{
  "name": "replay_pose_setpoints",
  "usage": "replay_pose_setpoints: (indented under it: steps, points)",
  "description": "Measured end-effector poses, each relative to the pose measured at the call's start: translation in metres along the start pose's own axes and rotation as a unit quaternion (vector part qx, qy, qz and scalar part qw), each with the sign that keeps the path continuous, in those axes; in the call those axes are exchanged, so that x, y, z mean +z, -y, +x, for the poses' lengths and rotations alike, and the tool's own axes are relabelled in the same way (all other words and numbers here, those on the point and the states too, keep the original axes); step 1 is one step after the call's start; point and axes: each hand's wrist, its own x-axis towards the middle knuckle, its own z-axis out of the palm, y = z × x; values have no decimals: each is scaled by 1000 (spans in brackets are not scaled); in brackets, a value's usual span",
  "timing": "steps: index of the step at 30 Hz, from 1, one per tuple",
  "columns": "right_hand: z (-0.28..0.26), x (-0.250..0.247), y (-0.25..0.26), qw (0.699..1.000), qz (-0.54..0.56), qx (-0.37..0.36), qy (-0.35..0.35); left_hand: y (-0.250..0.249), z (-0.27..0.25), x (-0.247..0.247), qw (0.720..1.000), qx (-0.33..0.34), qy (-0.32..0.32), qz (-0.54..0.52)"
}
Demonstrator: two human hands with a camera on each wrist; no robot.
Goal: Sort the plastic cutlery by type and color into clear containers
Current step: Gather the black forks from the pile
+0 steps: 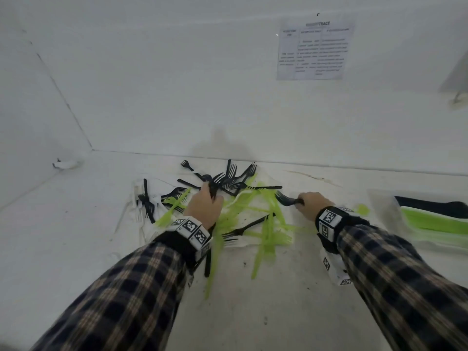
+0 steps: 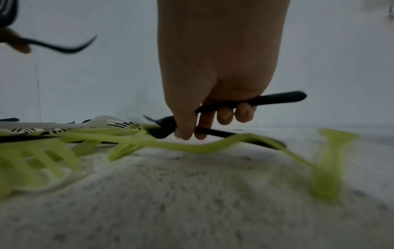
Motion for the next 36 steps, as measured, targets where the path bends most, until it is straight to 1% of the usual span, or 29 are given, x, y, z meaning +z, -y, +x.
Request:
replay_pose_setpoints:
  steps: [2,4,6,7,9,12,15,17,19,23,26,30,33,36]
  points:
    - [1,-5,5,998,43,3,-40,11,-3,-11,998,-51,-37,19]
    - [1,-10,13,992,100,-2,-75,25,-3,-17,995,-74,-51,31]
    - [-3,-16,25,980,160,-26,-111,37,-3,-21,994,-84,-36,65]
    - [-5,-19,33,976,178,-45,-118,43,-4,-22,992,-93,-20,77]
    - [-10,-21,51,977,176,-88,-88,50,-8,-22,990,-109,21,88]
    - [-18,-11,82,979,129,-157,-2,54,-18,-16,984,-121,75,111]
    - [-25,5,104,977,68,-194,54,55,-24,-6,976,-126,118,134]
    - [-29,14,111,978,32,-195,66,55,-27,0,973,-127,135,135]
    - [-31,18,115,979,6,-192,64,54,-28,5,973,-127,141,131]
    - [-30,10,116,980,-24,-181,74,55,-29,10,974,-138,133,122]
    - [-28,1,111,984,-2,-169,59,54,-28,5,976,-154,120,92]
    - [-27,-11,104,986,26,-162,30,57,-24,-5,978,-147,104,105]
    - [-25,-16,102,989,52,-138,26,60,-22,-13,983,-147,83,72]
    - [-21,-15,102,992,56,-113,4,64,-19,-15,989,-137,49,20]
